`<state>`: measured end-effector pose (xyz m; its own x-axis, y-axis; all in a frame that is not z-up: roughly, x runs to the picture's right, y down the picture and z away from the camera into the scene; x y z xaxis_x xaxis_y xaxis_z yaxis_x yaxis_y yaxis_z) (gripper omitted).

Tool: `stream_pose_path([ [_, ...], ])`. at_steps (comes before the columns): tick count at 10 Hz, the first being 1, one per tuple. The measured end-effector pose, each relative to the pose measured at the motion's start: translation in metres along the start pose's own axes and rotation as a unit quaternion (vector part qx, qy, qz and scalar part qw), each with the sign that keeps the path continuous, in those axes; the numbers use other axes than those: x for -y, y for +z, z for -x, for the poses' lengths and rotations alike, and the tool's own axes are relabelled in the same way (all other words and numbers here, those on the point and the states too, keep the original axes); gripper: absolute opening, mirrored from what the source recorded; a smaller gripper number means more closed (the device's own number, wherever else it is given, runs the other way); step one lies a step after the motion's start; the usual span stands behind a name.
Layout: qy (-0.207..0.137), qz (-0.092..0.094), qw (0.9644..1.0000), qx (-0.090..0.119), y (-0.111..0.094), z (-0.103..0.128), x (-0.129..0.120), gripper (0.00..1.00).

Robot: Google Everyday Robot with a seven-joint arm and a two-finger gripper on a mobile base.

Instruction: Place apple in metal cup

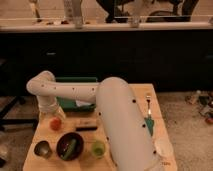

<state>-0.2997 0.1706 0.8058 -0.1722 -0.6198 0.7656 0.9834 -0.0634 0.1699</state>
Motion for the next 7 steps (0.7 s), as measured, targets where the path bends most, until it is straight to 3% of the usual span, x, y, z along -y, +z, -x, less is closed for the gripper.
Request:
stream_pose_path([
  [2, -0.003, 0.005, 0.9999, 0.011, 0.013, -0.004, 0.003, 0.80],
  [7, 0.018, 0.005, 0.9994, 0.031, 0.037, -0.013, -0.016, 0.80],
])
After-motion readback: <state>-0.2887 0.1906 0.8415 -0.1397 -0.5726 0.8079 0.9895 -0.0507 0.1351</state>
